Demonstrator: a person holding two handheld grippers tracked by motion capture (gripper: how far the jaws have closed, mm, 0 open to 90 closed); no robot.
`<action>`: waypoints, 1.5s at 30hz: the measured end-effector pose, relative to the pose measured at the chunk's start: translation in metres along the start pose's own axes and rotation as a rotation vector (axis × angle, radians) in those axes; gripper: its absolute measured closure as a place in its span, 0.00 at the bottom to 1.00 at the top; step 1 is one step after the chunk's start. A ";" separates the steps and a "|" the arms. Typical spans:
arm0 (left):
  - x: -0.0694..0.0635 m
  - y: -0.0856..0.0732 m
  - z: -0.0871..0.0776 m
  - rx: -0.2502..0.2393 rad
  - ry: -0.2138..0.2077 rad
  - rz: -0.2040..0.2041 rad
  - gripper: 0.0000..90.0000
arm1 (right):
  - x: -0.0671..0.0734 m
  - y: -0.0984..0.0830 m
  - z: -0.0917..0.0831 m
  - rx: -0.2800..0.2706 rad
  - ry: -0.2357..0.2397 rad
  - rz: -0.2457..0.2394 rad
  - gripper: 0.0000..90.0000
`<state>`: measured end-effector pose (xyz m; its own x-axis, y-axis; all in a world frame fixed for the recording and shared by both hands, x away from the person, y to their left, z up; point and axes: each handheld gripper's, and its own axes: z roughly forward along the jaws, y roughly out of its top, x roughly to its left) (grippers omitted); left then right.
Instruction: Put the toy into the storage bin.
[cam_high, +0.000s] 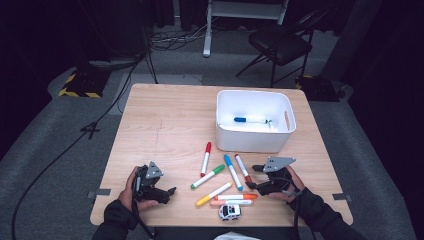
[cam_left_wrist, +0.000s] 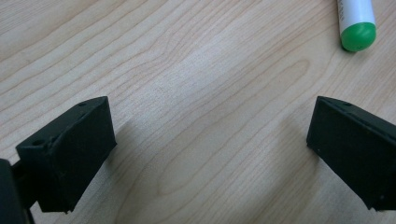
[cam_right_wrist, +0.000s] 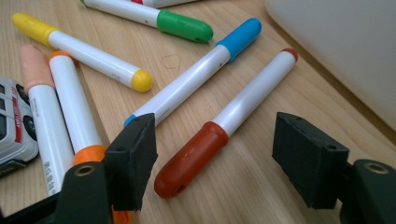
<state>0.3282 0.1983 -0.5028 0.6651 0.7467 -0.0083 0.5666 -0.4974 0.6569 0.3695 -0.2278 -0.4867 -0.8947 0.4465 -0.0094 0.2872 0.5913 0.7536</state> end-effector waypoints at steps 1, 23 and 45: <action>0.000 0.000 0.000 0.000 0.000 0.000 0.01 | 0.001 -0.001 0.002 0.004 0.002 -0.005 0.36; 0.000 0.000 0.000 0.000 0.000 0.000 0.01 | -0.023 -0.021 -0.003 -0.015 -0.019 0.012 0.83; 0.000 0.000 0.000 0.001 0.000 -0.001 0.01 | -0.034 -0.019 -0.031 -0.071 -0.022 -0.009 0.84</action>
<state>0.3281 0.1983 -0.5027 0.6643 0.7474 -0.0092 0.5680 -0.4968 0.6562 0.3844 -0.2749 -0.4802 -0.8893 0.4562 -0.0303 0.2531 0.5464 0.7984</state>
